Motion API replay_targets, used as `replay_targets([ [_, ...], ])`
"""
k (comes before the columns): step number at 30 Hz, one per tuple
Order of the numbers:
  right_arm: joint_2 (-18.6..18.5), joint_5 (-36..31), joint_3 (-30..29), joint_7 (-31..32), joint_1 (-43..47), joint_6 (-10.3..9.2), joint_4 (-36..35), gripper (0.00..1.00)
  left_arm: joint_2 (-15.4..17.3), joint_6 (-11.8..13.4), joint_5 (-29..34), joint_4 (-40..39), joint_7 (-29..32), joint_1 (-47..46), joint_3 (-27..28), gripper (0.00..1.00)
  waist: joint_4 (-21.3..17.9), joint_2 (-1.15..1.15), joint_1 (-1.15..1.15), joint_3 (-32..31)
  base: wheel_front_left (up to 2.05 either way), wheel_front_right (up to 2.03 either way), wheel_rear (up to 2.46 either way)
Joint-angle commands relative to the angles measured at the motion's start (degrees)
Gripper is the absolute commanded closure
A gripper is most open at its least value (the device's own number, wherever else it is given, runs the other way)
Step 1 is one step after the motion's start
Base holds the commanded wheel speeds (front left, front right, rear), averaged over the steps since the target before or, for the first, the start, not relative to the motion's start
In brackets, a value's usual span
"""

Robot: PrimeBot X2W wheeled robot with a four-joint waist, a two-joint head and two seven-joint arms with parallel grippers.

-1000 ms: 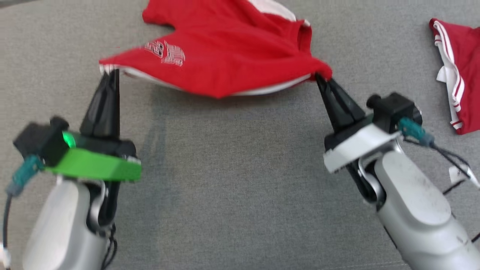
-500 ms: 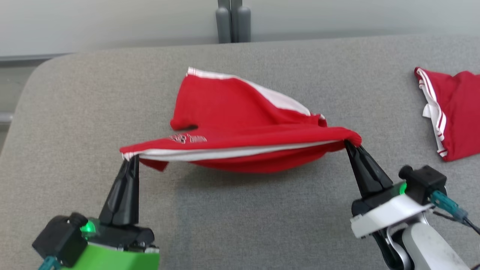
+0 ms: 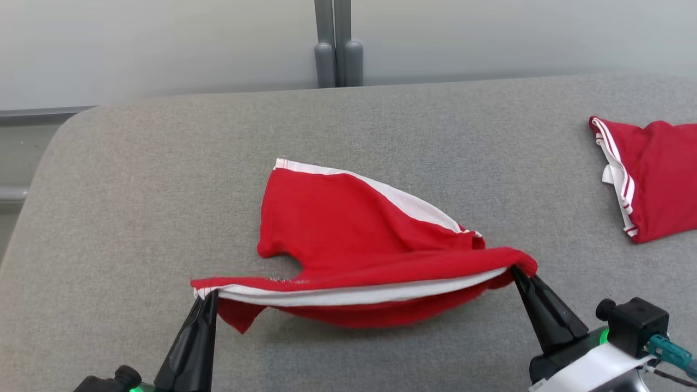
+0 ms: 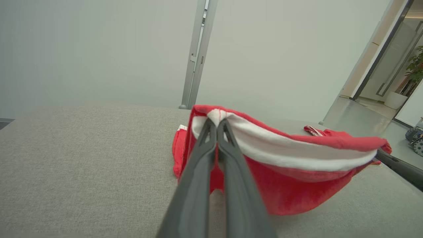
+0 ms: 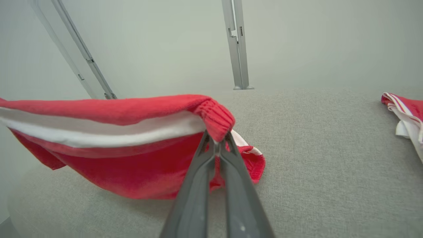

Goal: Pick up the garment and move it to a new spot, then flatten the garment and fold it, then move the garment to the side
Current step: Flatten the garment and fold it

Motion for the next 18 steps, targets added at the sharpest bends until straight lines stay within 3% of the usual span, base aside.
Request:
replay_targets([
  [1,0.5,0.9,0.1,0.5,1.0,0.02,0.6,1.00,0.1,-0.3,-0.6,1.5,0.1,0.1,0.2,1.00,-0.5,0.00,0.01,0.8,0.00,0.00,0.00],
  [10,2.5,3.3,2.2,-1.2,-1.5,0.01,8.8,1.00,-0.6,-2.0,-3.6,13.2,0.0,-6.5,1.0,1.00,-2.7,0.00,0.01,3.7,0.00,0.00,0.00],
  [18,5.1,4.7,3.2,-3.7,-8.1,0.01,16.6,1.00,0.7,-4.5,-3.5,25.6,1.4,-20.2,0.2,1.00,-4.6,0.00,0.01,7.3,0.00,0.00,0.00],
])
